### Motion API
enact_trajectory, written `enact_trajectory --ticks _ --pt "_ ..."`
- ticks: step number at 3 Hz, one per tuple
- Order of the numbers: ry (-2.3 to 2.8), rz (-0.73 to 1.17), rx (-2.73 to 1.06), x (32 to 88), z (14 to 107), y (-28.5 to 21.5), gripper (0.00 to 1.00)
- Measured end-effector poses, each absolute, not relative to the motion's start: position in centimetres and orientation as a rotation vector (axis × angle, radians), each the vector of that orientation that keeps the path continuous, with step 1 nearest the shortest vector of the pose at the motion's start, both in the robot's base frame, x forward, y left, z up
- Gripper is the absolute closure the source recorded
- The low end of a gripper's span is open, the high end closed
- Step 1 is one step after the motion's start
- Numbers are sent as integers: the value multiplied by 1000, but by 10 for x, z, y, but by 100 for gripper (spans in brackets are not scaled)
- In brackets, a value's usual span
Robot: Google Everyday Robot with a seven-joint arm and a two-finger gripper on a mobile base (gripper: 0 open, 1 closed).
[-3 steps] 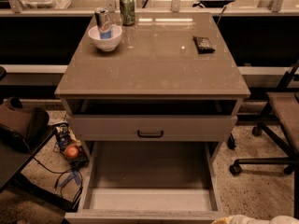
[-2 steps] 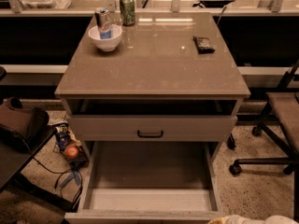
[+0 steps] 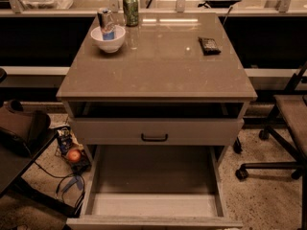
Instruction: Close middle drawer
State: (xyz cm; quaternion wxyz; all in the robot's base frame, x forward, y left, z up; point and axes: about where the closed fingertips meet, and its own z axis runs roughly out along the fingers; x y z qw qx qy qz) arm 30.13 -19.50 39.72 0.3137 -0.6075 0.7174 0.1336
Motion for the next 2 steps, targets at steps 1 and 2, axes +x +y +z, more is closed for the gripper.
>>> enact_trajectory --ticks 1,2 --pt "1886 366 -1566 296 376 -200 100" --pt "1897 382 -1530 284 359 -205 100"
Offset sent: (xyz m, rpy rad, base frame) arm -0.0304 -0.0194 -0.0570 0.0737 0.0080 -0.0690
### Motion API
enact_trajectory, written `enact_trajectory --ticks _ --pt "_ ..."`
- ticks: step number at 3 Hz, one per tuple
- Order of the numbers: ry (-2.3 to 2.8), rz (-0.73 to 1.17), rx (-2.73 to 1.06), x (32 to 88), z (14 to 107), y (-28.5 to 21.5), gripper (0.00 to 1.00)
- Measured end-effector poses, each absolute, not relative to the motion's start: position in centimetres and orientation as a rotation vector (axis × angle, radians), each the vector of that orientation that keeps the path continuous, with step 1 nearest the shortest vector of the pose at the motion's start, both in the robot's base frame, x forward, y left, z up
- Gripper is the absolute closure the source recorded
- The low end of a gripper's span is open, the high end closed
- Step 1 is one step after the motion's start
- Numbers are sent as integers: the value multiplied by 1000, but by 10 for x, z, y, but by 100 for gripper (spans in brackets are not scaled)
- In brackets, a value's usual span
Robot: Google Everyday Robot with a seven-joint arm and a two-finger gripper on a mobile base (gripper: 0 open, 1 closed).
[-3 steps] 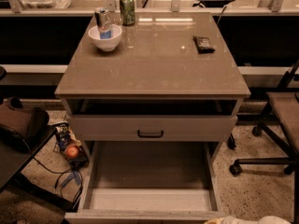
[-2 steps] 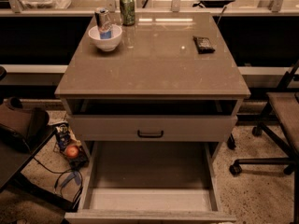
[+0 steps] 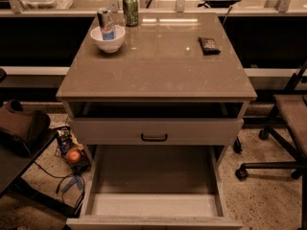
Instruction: Close middle drawer
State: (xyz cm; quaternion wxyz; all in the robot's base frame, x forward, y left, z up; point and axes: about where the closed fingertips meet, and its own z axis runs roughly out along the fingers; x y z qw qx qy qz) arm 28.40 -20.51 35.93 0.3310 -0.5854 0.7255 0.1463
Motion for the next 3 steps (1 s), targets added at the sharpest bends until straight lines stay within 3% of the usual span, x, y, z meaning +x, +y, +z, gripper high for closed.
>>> enact_trajectory --ticks 3 --pt "1793 369 -1522 325 360 -181 100"
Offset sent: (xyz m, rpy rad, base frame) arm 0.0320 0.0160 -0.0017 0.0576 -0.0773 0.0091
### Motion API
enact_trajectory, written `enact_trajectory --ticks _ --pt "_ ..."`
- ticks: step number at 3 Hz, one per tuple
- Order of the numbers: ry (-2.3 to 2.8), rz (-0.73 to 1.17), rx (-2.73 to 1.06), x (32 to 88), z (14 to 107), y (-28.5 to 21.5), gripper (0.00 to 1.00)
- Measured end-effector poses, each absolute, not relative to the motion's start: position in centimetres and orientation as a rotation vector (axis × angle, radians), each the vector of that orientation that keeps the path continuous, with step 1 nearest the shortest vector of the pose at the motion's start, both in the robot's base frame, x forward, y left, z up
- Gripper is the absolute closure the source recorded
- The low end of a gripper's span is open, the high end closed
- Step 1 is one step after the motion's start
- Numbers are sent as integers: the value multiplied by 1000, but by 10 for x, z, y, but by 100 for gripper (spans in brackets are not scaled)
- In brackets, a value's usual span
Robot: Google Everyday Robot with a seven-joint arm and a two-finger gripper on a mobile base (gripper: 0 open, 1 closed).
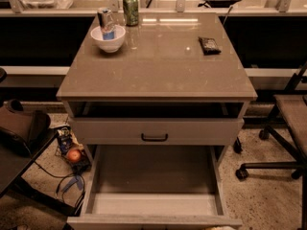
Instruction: Close middle drawer
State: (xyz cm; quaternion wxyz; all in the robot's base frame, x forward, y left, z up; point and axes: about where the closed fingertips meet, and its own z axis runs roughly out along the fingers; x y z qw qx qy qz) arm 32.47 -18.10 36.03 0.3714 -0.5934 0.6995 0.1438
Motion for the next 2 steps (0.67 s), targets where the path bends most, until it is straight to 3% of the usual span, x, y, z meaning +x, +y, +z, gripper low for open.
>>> enact_trajectory --ticks 2 --pt "1689 373 -1549 376 373 -144 100"
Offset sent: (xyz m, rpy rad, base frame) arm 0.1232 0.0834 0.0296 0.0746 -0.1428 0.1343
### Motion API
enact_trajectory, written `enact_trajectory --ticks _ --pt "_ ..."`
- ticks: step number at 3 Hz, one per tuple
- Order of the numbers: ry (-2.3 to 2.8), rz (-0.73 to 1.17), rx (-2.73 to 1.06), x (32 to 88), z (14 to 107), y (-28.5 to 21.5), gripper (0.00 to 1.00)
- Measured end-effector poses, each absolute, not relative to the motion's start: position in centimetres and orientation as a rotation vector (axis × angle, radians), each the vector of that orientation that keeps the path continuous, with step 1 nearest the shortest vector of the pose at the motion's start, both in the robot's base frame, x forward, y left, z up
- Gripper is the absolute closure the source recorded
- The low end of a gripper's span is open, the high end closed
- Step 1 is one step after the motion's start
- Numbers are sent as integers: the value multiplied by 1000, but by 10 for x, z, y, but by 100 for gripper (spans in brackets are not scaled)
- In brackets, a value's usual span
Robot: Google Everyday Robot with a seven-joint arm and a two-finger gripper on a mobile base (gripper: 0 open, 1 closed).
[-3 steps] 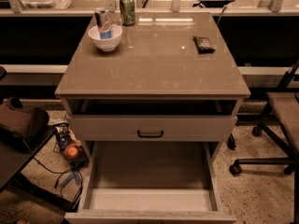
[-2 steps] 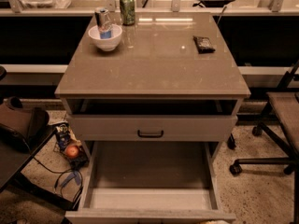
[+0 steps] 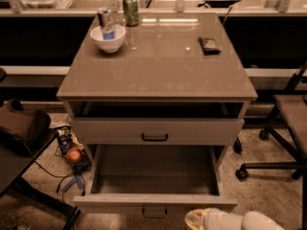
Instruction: Close middle drawer
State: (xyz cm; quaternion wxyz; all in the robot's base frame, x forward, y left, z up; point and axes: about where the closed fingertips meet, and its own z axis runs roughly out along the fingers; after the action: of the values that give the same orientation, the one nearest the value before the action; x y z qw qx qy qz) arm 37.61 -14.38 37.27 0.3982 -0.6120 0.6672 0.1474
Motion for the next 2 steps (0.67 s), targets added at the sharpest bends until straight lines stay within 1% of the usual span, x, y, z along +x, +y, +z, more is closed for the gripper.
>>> enact_trajectory --ticks 1,2 --pt "1689 373 -1549 375 373 -144 100" --pt "1603 391 -1565 433 383 -110 100"
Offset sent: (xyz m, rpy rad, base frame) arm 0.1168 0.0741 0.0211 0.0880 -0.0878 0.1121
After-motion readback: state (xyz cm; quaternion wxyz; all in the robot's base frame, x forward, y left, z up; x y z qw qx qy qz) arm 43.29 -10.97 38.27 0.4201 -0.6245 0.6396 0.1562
